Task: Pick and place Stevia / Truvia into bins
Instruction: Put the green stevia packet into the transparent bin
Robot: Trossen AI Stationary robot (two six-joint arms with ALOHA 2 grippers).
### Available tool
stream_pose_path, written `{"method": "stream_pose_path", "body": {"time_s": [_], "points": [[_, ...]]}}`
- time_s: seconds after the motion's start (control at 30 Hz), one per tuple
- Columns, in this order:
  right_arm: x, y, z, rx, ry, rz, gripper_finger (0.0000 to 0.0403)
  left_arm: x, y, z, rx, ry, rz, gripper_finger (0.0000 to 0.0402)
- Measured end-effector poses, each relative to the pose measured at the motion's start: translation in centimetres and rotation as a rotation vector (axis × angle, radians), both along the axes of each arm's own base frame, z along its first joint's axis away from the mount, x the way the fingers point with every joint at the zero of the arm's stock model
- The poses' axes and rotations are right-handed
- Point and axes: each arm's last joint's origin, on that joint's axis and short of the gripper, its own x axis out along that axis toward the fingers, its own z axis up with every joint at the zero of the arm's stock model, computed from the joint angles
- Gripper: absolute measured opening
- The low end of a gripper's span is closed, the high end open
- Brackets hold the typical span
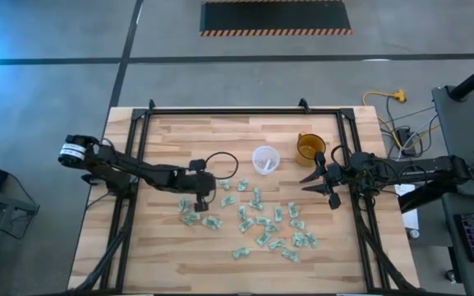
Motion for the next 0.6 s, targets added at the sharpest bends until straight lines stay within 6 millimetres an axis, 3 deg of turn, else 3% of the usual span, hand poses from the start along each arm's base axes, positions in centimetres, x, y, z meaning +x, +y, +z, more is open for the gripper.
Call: {"method": "stream_pose_path", "body": {"time_s": [0.33,0.6], "points": [[0.0,0.0,0.0,0.000,0.000,0.000,0.0099,2.9,1.6,3.9,0.253,-0.424,-0.079,0.0006],[0.1,0.0,-0.1,-0.012,0.004,0.000,0.0087,4.5,4.6,6.3,0.238,-0.575,-0.094,0.0006]]}}
